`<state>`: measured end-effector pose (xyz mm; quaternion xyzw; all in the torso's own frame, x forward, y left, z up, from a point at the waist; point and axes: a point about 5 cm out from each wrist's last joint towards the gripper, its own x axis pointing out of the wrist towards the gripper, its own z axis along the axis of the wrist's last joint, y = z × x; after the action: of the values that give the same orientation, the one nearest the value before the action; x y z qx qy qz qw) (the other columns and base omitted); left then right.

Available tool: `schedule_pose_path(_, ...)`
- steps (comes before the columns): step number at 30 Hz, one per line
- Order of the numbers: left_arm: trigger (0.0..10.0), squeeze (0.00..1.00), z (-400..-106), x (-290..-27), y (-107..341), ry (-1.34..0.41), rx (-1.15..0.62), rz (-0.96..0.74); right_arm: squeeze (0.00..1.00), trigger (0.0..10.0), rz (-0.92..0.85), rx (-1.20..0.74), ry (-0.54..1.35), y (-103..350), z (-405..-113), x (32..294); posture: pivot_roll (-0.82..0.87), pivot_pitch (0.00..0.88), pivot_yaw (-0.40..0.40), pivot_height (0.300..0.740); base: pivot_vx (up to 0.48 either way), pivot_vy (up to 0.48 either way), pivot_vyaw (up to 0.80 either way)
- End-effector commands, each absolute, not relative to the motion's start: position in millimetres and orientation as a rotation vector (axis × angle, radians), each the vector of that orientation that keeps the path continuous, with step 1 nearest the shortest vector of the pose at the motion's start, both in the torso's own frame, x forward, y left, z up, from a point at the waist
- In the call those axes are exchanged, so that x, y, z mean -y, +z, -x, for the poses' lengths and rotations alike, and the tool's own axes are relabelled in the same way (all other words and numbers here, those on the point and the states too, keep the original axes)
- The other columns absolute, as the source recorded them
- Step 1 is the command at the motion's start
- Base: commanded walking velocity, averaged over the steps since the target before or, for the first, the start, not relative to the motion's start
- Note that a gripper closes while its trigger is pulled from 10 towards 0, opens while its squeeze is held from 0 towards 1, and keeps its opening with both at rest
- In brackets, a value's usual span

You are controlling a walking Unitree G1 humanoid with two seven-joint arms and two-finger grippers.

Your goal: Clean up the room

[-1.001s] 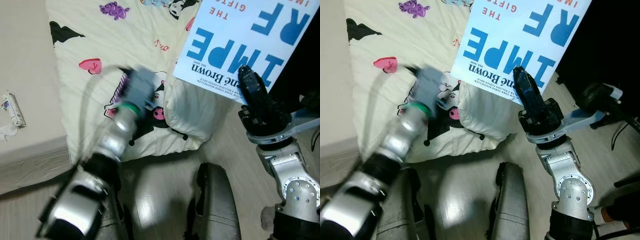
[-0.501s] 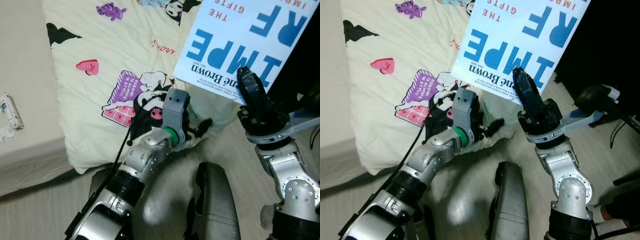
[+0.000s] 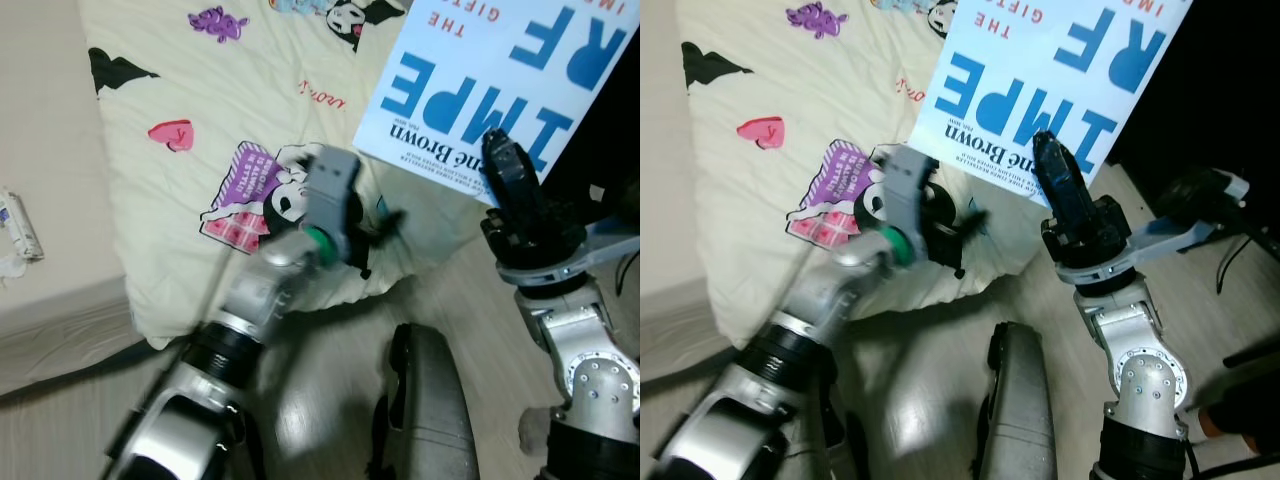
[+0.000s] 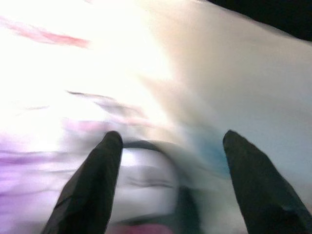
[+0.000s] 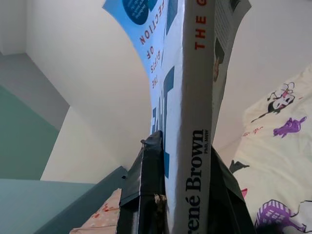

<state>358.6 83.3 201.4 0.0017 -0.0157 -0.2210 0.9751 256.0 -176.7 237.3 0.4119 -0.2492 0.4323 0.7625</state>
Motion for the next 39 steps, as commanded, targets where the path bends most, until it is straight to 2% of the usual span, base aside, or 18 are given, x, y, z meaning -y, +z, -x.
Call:
schedule_pose_path(1,10.0,0.00,-354,-109,216,-0.375,0.129,-0.005,0.00,0.0,-0.873,0.561,0.975,241,-252,174,0.03,0.168,0.053,0.522,0.000,0.000,0.00)
schedule_pose_path(3,10.0,0.00,-339,-137,239,-0.345,0.241,-0.022,0.00,0.0,-0.862,0.550,0.981,243,-250,172,0.04,0.159,0.045,0.522,0.000,0.000,0.00)
schedule_pose_path(5,10.0,0.00,-339,-137,239,-0.345,0.241,-0.022,0.00,0.0,-0.862,0.550,0.981,243,-250,172,0.04,0.159,0.045,0.522,0.000,0.000,0.00)
schedule_pose_path(7,10.0,0.00,-324,-147,249,-0.319,0.301,-0.144,0.00,0.0,-0.770,0.492,0.884,236,-254,174,0.04,0.140,0.040,0.522,0.000,0.000,0.00)
schedule_pose_path(8,10.0,0.00,-324,-147,249,-0.319,0.301,-0.144,0.00,0.0,-0.770,0.492,0.884,236,-254,174,0.04,0.140,0.040,0.522,0.000,0.000,0.00)
schedule_pose_path(9,10.0,0.00,-317,-152,251,-0.269,0.325,-0.231,0.00,0.0,-0.674,0.438,0.758,227,-260,179,0.04,0.133,0.036,0.522,0.000,0.000,0.00)
schedule_pose_path(10,10.0,0.00,-317,-152,251,-0.269,0.325,-0.231,0.00,0.0,-0.674,0.438,0.758,227,-260,179,0.04,0.133,0.036,0.522,0.000,0.000,0.00)
schedule_pose_path(11,10.0,0.00,-317,-158,239,-0.223,0.256,-0.142,0.00,0.0,-0.438,0.327,0.598,210,-271,180,0.03,0.125,0.035,0.522,0.000,0.000,0.00)
schedule_pose_path(14,10.0,0.00,-315,-159,226,-0.205,0.191,-0.051,0.00,0.0,-0.416,0.336,0.469,203,-278,187,0.03,0.116,0.034,0.522,0.000,0.000,0.00)
schedule_pose_path(16,10.0,0.00,-315,-157,222,-0.196,0.195,-0.056,0.00,0.0,-0.418,0.359,0.426,203,-280,189,0.03,0.104,0.028,0.522,0.000,0.000,0.00)
schedule_pose_path(22,10.0,0.00,-315,-142,227,-0.215,0.228,-0.048,0.00,0.0,-0.408,0.408,0.426,213,-284,184,0.03,0.096,0.024,0.522,0.000,0.000,0.00)
schedule_pose_path(30,10.0,0.00,-318,-140,238,-0.204,0.258,-0.024,0.00,0.0,-0.256,0.456,0.368,224,-287,181,0.02,0.090,0.019,0.522,0.000,0.000,0.00)
schedule_pose_path(32,10.0,0.00,-319,-139,239,-0.200,0.261,-0.026,0.00,10.0,-0.208,0.495,0.313,232,-290,183,0.02,0.090,0.019,0.522,0.000,0.000,0.00)
schedule_pose_path(39,10.0,0.00,-318,-132,238,-0.215,0.261,-0.032,0.00,10.0,-0.181,0.499,0.254,231,-294,187,0.02,0.098,0.021,0.522,0.000,0.000,0.00)
